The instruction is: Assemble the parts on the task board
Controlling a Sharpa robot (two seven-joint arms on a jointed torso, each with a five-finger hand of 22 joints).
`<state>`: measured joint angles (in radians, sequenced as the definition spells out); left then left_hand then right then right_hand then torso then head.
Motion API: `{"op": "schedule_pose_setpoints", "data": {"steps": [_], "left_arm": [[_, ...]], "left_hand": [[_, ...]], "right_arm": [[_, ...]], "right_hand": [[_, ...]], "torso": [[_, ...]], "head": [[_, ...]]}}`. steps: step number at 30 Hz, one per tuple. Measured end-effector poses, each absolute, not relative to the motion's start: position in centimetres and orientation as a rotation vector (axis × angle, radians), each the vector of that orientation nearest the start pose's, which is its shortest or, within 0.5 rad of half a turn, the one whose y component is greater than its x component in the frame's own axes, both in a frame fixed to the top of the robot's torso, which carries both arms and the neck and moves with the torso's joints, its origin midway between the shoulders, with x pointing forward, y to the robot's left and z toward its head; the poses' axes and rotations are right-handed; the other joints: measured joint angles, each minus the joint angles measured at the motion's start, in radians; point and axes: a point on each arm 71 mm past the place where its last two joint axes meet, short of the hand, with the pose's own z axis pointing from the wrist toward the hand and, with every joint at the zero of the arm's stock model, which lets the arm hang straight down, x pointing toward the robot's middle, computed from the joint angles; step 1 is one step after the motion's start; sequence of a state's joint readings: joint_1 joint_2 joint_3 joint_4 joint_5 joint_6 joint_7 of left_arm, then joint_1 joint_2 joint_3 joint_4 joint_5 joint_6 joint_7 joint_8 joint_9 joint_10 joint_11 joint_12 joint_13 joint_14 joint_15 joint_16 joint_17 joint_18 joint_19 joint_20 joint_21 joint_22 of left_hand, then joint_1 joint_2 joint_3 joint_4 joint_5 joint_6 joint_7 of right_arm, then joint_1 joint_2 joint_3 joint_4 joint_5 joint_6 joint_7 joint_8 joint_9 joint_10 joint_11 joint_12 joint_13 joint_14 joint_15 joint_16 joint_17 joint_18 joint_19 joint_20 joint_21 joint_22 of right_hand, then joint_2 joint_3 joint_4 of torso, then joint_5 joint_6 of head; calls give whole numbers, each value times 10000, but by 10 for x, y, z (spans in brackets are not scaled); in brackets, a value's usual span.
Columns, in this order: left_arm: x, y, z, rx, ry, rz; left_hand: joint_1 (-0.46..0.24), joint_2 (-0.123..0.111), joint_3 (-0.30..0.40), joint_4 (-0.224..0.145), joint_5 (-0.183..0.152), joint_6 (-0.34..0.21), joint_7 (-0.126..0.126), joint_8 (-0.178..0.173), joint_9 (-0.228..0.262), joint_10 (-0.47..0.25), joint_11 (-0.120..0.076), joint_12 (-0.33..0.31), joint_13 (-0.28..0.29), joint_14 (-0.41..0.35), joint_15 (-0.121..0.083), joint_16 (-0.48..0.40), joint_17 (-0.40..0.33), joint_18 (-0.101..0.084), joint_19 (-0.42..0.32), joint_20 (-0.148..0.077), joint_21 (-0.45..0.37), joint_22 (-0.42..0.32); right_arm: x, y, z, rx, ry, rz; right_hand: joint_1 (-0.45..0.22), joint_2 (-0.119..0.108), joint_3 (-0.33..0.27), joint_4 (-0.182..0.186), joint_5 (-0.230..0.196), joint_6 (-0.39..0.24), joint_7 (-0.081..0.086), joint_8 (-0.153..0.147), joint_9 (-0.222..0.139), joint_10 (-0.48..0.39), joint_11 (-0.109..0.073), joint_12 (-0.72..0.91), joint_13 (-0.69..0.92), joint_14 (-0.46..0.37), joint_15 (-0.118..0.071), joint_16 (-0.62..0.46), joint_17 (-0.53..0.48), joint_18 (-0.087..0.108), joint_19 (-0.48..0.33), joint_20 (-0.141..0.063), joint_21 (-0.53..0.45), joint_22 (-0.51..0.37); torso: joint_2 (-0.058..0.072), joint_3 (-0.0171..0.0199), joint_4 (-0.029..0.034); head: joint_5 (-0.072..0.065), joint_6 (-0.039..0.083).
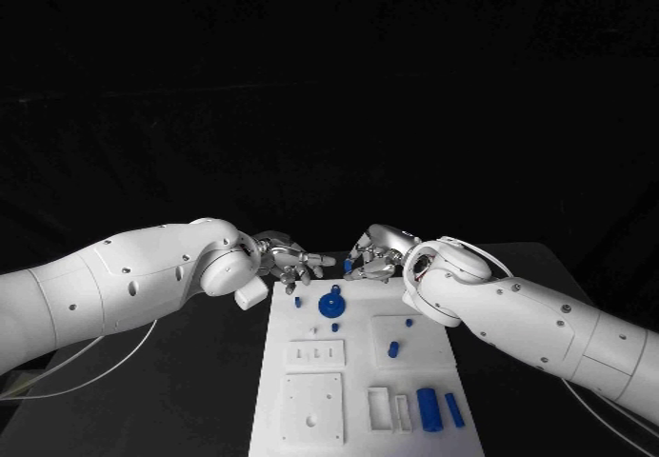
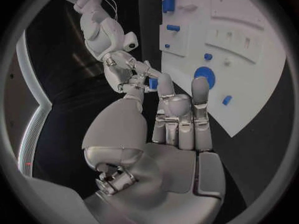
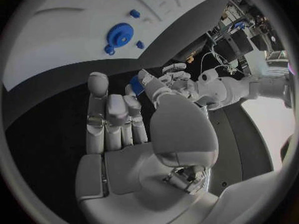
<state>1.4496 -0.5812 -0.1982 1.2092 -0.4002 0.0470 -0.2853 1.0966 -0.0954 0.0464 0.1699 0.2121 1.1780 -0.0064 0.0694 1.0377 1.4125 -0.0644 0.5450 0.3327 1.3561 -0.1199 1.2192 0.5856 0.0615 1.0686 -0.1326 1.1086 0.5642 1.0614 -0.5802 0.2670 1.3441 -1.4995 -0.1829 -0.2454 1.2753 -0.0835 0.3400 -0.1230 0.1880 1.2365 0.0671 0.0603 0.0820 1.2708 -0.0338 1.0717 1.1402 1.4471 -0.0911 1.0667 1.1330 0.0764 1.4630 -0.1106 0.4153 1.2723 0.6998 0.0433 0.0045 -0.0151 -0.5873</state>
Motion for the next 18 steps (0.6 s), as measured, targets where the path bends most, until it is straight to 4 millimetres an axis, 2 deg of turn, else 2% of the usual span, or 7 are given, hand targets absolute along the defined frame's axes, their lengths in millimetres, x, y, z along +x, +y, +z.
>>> {"op": "schedule_pose_setpoints", "data": {"steps": [3,10,12,18], "left_arm": [[552,158,-160,-6453,22097,-9221],[552,149,-161,-6280,22149,-8822],[552,148,-161,-6243,22153,-8716],[552,146,-162,-6123,22183,-8470]], "left_hand": [[7,-74,31,62,-40,0,0,-4,17,0,0,0,-12,0,0,0,-82,0,0,0,-53,84],[7,-74,33,220,-83,-36,36,-4,-121,-70,-1,0,-45,-38,37,0,-184,0,0,1,-227,317],[-3,-189,41,283,-119,-36,36,-4,-181,-70,-1,0,-69,-38,37,0,-211,0,0,1,-286,369],[-16,-261,31,419,-265,-39,40,-4,-353,-70,0,0,-101,-37,37,0,-266,1,32,-6,-454,569]], "right_arm": [[526,-128,-167,286,16885,6794],[523,-118,-173,60,17089,6694],[523,-117,-176,3,17163,6636],[521,-113,-180,-87,17271,6556]], "right_hand": [[0,0,0,0,2,0,0,0,1,0,0,0,0,0,0,0,0,1,0,0,0,-14],[52,-54,-1,0,219,-1,-2,-10,5,1,3,0,-13,0,1,0,-2,1,0,1,0,-25],[52,-56,-1,1,252,-2,-2,-38,50,15,17,0,-12,0,0,0,9,1,0,1,0,-26],[26,-106,-2,1,330,-2,-5,4,52,15,18,0,-12,0,1,0,9,1,0,1,63,-26]], "torso": [[6,5,-6],[21,-6,-9],[22,-6,-9],[24,-11,1]], "head": [[8,-10],[25,-34],[37,-42],[49,-64]]}}
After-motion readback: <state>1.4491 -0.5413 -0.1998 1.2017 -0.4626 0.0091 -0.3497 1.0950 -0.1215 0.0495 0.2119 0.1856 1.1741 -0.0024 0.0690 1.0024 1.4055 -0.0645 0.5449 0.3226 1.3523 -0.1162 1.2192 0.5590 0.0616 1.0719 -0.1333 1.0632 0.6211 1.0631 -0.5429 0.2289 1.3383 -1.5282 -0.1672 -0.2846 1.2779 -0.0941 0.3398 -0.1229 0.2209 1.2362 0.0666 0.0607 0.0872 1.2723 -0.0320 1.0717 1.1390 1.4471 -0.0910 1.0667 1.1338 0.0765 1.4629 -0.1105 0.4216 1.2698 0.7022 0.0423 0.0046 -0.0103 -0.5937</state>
